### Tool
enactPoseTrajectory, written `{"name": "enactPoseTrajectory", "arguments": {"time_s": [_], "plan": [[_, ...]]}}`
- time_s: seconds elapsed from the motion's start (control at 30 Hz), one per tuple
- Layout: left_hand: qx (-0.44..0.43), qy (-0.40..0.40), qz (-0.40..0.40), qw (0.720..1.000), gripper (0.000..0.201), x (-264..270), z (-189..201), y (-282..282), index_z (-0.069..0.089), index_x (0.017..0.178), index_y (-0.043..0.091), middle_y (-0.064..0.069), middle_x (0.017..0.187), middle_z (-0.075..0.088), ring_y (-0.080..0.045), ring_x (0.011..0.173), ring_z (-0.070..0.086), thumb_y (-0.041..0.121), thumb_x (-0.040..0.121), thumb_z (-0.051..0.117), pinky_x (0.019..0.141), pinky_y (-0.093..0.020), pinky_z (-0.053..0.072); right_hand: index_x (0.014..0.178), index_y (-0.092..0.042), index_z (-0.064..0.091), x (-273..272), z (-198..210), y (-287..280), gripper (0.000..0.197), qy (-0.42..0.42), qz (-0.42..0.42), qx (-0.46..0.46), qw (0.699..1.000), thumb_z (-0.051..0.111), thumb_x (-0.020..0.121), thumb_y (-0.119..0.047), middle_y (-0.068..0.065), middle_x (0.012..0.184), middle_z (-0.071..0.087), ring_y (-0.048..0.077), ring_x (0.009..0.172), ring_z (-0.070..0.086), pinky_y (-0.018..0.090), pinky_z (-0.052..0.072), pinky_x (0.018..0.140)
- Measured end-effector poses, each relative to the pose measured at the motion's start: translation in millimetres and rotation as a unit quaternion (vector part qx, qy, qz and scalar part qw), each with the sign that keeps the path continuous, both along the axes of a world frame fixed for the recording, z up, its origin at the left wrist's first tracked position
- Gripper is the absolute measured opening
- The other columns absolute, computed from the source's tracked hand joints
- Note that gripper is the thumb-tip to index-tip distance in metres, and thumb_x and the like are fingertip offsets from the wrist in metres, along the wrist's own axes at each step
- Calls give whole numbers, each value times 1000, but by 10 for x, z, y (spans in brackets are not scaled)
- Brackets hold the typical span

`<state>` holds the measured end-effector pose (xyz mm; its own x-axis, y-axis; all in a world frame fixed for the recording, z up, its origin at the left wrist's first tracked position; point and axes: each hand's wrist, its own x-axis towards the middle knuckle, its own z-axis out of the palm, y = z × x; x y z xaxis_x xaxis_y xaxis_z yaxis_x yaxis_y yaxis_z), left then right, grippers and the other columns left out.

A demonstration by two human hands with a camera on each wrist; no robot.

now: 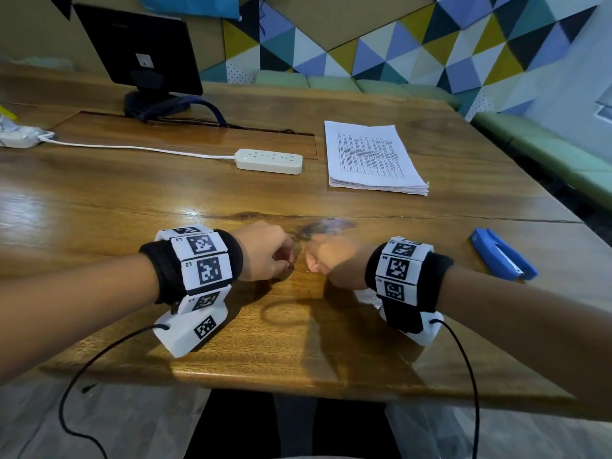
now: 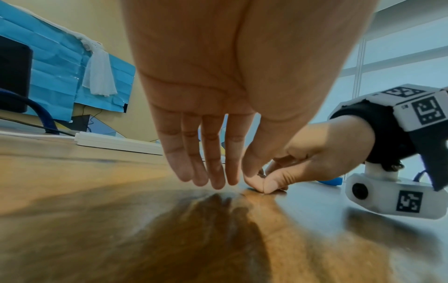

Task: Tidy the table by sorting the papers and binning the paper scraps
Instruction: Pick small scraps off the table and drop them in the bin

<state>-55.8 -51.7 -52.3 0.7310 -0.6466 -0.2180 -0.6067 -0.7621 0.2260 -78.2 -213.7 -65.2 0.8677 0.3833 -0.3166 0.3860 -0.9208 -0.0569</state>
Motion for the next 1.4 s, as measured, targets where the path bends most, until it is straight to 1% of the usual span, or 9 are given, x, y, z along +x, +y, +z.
{"name": "enactPoseTrajectory", "arguments": {"time_s": [0.07, 0.13, 0.3, 0.57, 0.7, 0.8, 1.0, 1.2, 1.4], "plan": [[0, -4, 3, 1000, 23, -19, 13, 7, 66, 109, 17, -1, 106, 66, -15, 95, 61, 24, 92, 53, 84, -28, 51, 93, -15, 62, 0, 40, -3, 18, 12, -5, 13, 1000, 45, 94, -7, 8, 91, 53, 16, 86, 38, 32, 37, 78], [2, -9, 6, 1000, 23, -34, 36, 17, 66, 109, 17, -1, 106, 66, -16, 96, 61, 24, 92, 52, 84, -29, 50, 70, -28, 45, 6, 114, -40, 32, 32, -33, 44, 998, 42, 95, -7, -3, 82, 48, 13, 81, 44, 24, 36, 75], [5, -17, 19, 1000, 21, -26, 67, 26, 68, 106, 16, 0, 106, 68, -17, 98, 61, 21, 92, 52, 85, -27, 48, 87, -16, 51, -64, 164, -219, 16, 40, -82, 115, 989, 39, 96, -10, -14, 72, 45, -1, 63, 42, 13, 31, 58], [8, -6, 26, 1000, 13, 92, 7, -204, 70, 95, 17, 1, 99, 70, -16, 95, 64, 23, 86, 64, 80, -26, 51, 90, -19, 69, -59, 124, -266, 7, -6, -82, 135, 987, 63, 87, -18, -6, 87, 65, -3, 66, 50, 8, 32, 57], [-28, 25, 29, 999, 16, 104, -7, -299, 69, 97, 13, 3, 93, 69, -13, 88, 61, 20, 82, 69, 73, -22, 42, 100, -22, 74, -34, 110, -223, 21, -20, -69, 150, 986, 72, 80, -26, -6, 94, 70, -6, 64, 48, 5, 33, 59], [-73, 51, 47, 995, 22, 154, 20, -258, 59, 100, 14, 1, 94, 71, -14, 89, 64, 12, 80, 69, 79, -27, 50, 100, -20, 76, -3, 103, -206, 23, -17, -51, 154, 987, 74, 78, -27, -8, 87, 68, -4, 64, 49, 2, 35, 59], [-108, 40, 62, 991, 23, 206, 51, -70, 54, 93, 20, 2, 91, 68, -17, 91, 65, 11, 79, 70, 87, -36, 53, 89, -15, 77, 109, 49, -270, 15, 82, -113, 265, 954, 77, 75, -17, -9, 71, 67, -10, 45, 54, 12, 46, 52], [-102, 52, 34, 993, 16, 122, 60, -69, 60, 97, 20, 5, 90, 66, -12, 88, 62, 16, 83, 67, 82, -29, 51, 85, -16, 75, 194, 52, -257, 8, 110, -112, 242, 957, 75, 78, -20, -12, 66, 63, -4, 52, 56, 13, 47, 48], [-58, 48, 35, 997, 20, 65, -1, -139, 62, 105, 17, 5, 96, 61, -15, 95, 60, 21, 86, 64, 85, -29, 50, 95, -16, 69, 102, 60, -148, 11, 46, -55, 138, 988, 63, 88, -22, -16, 78, 56, -3, 70, 50, 10, 36, 62]]}}
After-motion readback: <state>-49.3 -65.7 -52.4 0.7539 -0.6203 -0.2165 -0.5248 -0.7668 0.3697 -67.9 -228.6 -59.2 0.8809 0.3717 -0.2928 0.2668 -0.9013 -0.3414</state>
